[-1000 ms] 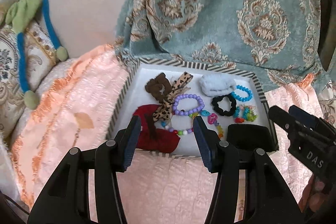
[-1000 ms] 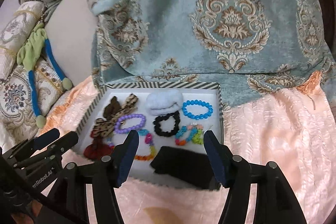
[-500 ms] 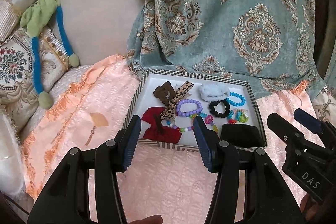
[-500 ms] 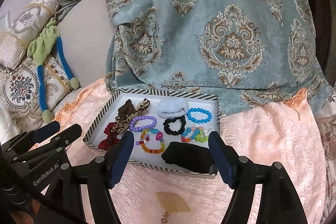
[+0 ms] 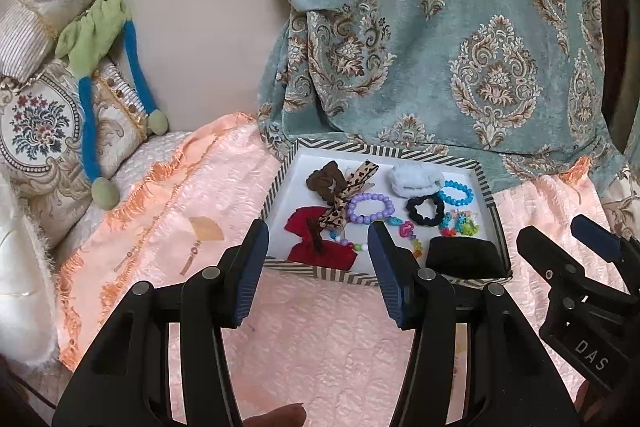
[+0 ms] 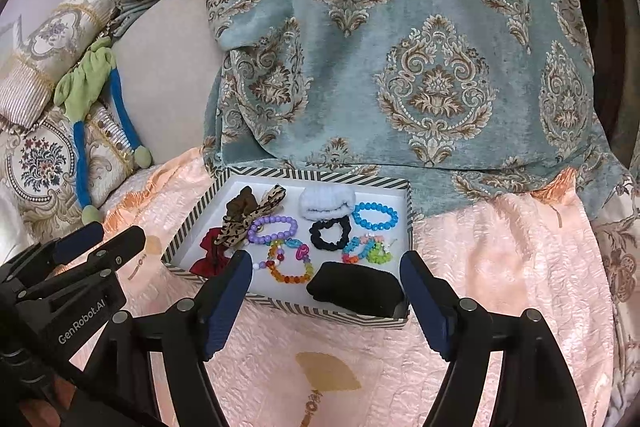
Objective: Organize jewelry
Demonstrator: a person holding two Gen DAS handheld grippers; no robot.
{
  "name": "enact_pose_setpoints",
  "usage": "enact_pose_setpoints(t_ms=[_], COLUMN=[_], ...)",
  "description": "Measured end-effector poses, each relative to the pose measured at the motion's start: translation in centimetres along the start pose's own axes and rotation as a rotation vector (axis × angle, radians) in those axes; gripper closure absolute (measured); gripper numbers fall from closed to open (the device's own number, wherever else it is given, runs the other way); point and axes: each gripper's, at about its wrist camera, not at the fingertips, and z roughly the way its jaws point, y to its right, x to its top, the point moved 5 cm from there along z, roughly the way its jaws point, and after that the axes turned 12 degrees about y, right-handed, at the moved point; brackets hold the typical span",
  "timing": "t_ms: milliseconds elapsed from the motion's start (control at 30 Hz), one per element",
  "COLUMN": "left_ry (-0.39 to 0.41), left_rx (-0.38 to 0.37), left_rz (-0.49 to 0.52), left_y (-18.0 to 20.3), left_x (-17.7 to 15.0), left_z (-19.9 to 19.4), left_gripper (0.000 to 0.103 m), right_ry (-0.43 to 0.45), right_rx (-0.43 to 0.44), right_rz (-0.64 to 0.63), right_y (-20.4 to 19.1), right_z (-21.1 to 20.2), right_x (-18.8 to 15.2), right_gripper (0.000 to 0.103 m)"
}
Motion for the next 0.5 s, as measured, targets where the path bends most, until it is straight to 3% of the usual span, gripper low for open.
enact_pose_setpoints(t_ms=[500], left_ry=[0.013], left_rx=[0.012], left_rz=[0.01], left_y=[0.23], left_x=[-0.24], left_z=[-0.72], left_gripper=[0.051], right_ry=[-0.014], right_rx=[-0.016], right_rz=[0.002], right_y=[0.62], right_z=[-0.36], right_x=[-0.65], right_gripper=[0.029])
